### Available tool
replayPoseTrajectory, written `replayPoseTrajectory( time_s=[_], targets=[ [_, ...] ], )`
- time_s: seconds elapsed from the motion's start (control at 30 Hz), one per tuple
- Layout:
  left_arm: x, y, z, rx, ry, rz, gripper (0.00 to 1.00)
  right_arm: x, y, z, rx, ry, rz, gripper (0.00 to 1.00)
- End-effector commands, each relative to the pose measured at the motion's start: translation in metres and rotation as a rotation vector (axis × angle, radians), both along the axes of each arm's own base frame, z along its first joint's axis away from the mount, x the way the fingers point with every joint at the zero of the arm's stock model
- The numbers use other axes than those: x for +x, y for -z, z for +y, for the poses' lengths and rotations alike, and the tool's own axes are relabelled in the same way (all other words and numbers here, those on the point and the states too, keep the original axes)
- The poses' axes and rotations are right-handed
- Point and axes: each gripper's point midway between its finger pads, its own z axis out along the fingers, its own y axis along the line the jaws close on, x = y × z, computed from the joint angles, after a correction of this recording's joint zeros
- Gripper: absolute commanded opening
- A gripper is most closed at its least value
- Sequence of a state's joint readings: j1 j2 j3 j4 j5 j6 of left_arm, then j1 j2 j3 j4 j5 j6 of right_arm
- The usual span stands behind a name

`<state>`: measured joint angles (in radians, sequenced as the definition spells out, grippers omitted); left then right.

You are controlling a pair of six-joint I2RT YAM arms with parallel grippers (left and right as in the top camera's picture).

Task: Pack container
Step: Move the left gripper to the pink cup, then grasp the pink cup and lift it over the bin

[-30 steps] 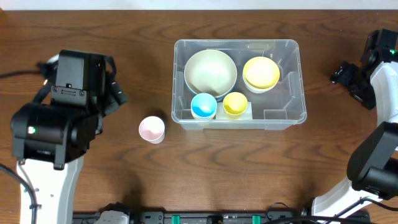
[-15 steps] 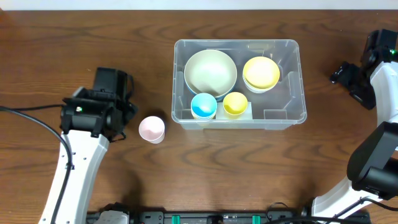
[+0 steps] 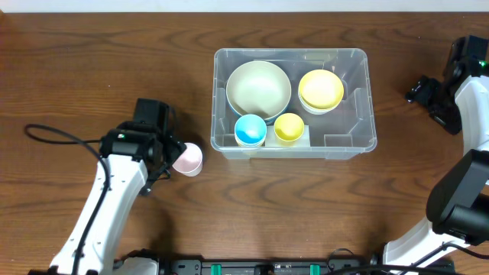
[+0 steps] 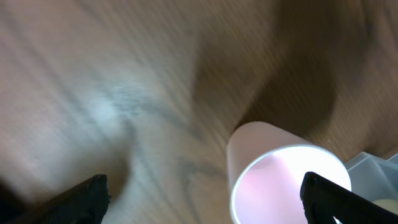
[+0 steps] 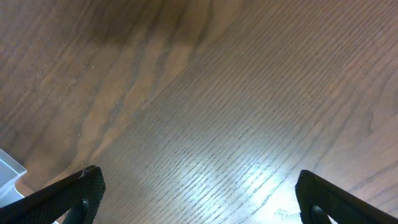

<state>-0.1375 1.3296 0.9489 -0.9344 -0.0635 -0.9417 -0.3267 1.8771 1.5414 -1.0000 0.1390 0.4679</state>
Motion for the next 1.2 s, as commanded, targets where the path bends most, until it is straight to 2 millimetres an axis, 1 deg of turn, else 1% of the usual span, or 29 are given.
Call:
replayPoseTrajectory(
  time_s=[0.0, 0.13, 0.3, 0.33, 0.37, 0.4, 0.43, 0.47, 0.63, 0.7, 0.77, 0.87, 0.93, 1.0, 1.07, 1.17],
  targets=[
    [-0.005, 0.022, -0.012, -0.068, 0.035, 0.058, 0.98, -0.001, 0.004, -0.001, 0.000, 0.019, 0.008, 0.99],
    [-0.007, 0.040, -0.012, -0.060, 0.032, 0.122, 0.98, -0.001, 0.004, -0.001, 0.000, 0.019, 0.009, 0.99],
    [-0.012, 0.054, -0.011, -0.053, 0.029, 0.186, 0.98, -0.001, 0.004, -0.001, 0.000, 0.019, 0.008, 0.99],
    [-0.012, 0.056, -0.011, -0.052, 0.029, 0.191, 1.00, -0.001, 0.004, -0.001, 0.000, 0.019, 0.008, 0.99],
    [-0.012, 0.057, -0.011, -0.052, 0.029, 0.195, 0.88, -0.001, 0.004, -0.001, 0.000, 0.019, 0.008, 0.99],
    [-0.012, 0.057, -0.011, -0.052, 0.029, 0.196, 0.80, -0.001, 0.004, -0.001, 0.000, 0.019, 0.008, 0.99],
    [-0.011, 0.057, -0.011, -0.052, 0.030, 0.192, 0.65, -0.001, 0.004, -0.001, 0.000, 0.019, 0.009, 0.99],
    [-0.010, 0.057, -0.011, -0.052, 0.030, 0.188, 0.52, -0.001, 0.004, -0.001, 0.000, 0.019, 0.008, 0.99],
    [-0.002, 0.056, -0.012, -0.053, 0.054, 0.159, 0.12, -0.001, 0.004, -0.001, 0.000, 0.019, 0.009, 0.99],
    [0.004, 0.052, -0.012, -0.052, 0.075, 0.142, 0.06, -0.001, 0.004, -0.001, 0.001, 0.019, 0.008, 0.99],
    [0.014, 0.043, -0.010, -0.050, 0.099, 0.111, 0.06, -0.001, 0.004, -0.001, 0.000, 0.019, 0.008, 0.99],
    [0.035, 0.021, -0.002, -0.047, 0.116, 0.034, 0.06, -0.001, 0.004, -0.001, 0.000, 0.019, 0.008, 0.99],
    [0.051, -0.004, 0.005, -0.042, 0.123, -0.041, 0.06, -0.001, 0.004, -0.001, 0.000, 0.019, 0.009, 0.99],
    [0.069, -0.036, 0.008, -0.027, 0.164, -0.133, 0.06, -0.001, 0.004, -0.001, 0.001, 0.019, 0.008, 0.99],
    [0.087, -0.077, 0.006, -0.004, 0.226, -0.242, 0.06, -0.001, 0.004, -0.001, 0.000, 0.019, 0.008, 0.99],
    [0.104, -0.146, -0.009, 0.022, 0.320, -0.429, 0.06, -0.001, 0.004, -0.001, 0.000, 0.019, 0.008, 0.99]
  ],
)
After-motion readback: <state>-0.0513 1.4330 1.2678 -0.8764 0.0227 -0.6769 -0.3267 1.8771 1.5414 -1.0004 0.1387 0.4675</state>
